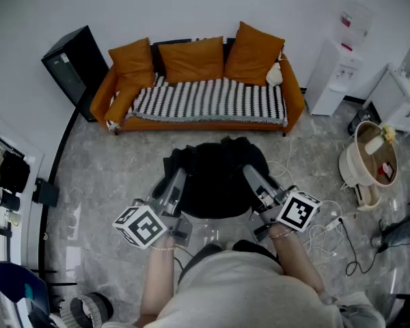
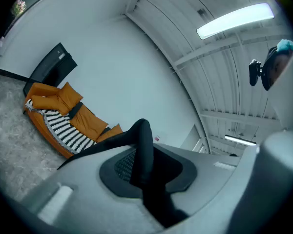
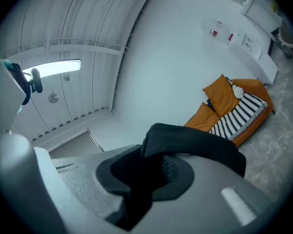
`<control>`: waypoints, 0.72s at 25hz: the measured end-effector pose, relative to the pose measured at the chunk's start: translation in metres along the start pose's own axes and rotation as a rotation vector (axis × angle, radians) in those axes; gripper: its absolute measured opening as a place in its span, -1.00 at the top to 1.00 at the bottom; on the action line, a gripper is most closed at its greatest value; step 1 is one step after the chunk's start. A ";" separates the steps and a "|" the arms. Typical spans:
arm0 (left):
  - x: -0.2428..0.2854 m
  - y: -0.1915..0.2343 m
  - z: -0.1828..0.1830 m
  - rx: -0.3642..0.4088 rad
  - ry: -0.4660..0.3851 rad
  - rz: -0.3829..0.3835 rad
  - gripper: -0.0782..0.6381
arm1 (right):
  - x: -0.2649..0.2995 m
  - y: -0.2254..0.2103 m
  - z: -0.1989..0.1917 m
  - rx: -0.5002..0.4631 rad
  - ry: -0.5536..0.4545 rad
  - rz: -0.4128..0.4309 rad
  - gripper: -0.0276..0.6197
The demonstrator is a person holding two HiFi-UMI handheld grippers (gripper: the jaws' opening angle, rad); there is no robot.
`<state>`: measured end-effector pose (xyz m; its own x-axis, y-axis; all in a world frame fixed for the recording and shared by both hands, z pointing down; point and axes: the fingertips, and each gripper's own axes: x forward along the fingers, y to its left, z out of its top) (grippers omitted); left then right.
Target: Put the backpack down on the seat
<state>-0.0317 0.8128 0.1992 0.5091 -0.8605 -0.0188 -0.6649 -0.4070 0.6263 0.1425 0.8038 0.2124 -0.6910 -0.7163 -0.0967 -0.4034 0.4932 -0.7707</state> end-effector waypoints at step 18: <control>-0.016 0.006 -0.004 0.062 0.031 -0.073 0.61 | 0.017 0.011 -0.041 0.003 0.043 0.047 0.71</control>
<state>-0.0414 0.8251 0.2057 0.5734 -0.8184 -0.0380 -0.6575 -0.4873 0.5747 0.1011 0.8172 0.2279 -0.7344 -0.6704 -0.1061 -0.3679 0.5246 -0.7678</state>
